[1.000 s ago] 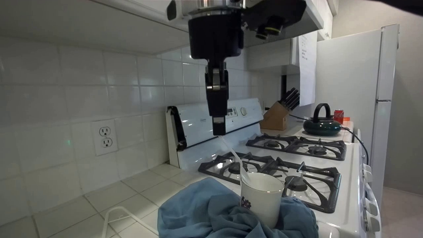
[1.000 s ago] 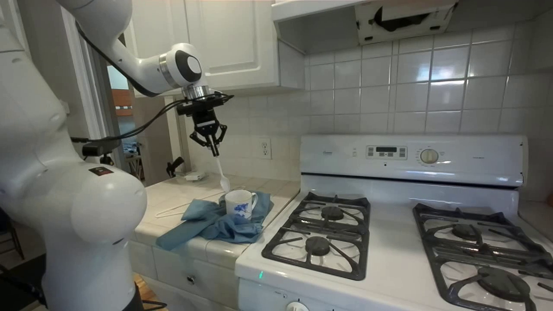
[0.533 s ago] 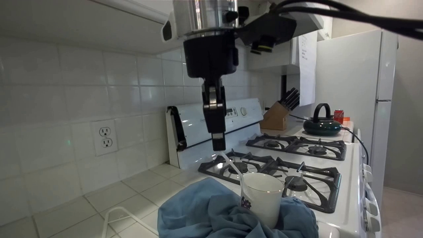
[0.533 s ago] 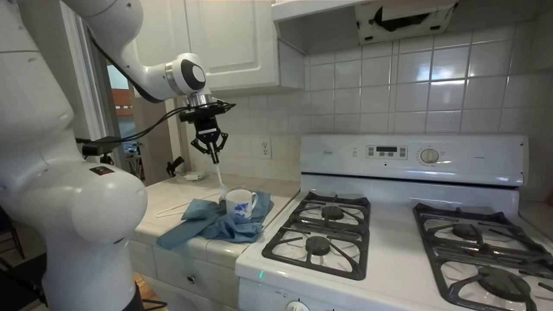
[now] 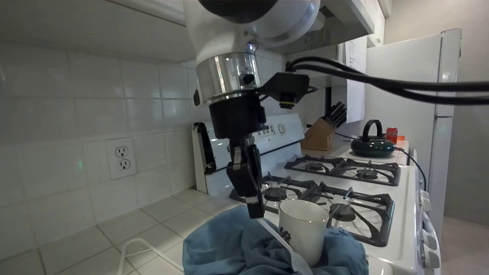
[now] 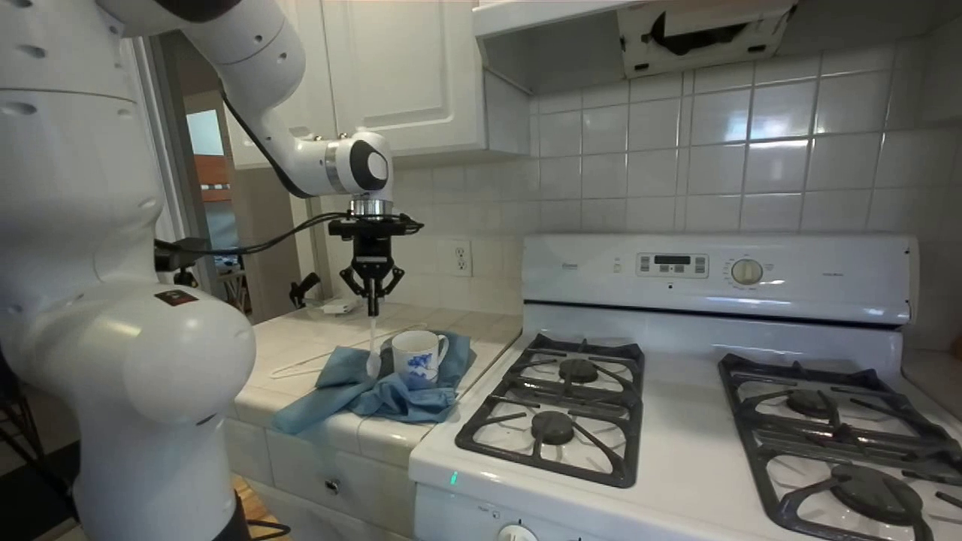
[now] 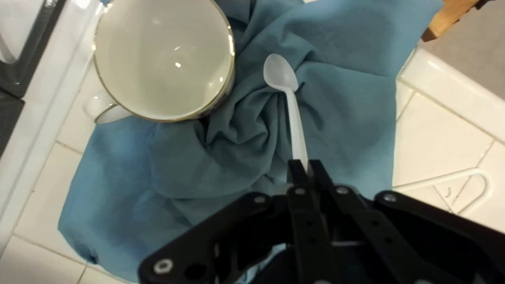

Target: Remove the spoon from the cup

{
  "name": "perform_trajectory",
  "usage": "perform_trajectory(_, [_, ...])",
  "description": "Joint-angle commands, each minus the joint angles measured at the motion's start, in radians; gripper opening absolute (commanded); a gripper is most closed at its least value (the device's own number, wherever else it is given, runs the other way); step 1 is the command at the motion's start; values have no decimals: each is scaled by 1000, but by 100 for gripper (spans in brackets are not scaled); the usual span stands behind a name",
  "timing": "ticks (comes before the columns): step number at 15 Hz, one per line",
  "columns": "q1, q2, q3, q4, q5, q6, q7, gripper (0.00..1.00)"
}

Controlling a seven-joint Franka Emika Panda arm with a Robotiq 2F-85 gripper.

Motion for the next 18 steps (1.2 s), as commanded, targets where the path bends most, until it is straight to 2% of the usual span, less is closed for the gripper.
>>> perform_trajectory(1, [-16, 78, -8, 83, 107, -46, 23, 2])
perform_trajectory(8, [-53, 194, -25, 125, 102, -1, 89, 2])
perform_trajectory(17, [-39, 341, -25, 179, 60, 61, 218, 2])
perform_trajectory(18, [-38, 352, -25, 188, 59, 52, 224, 31])
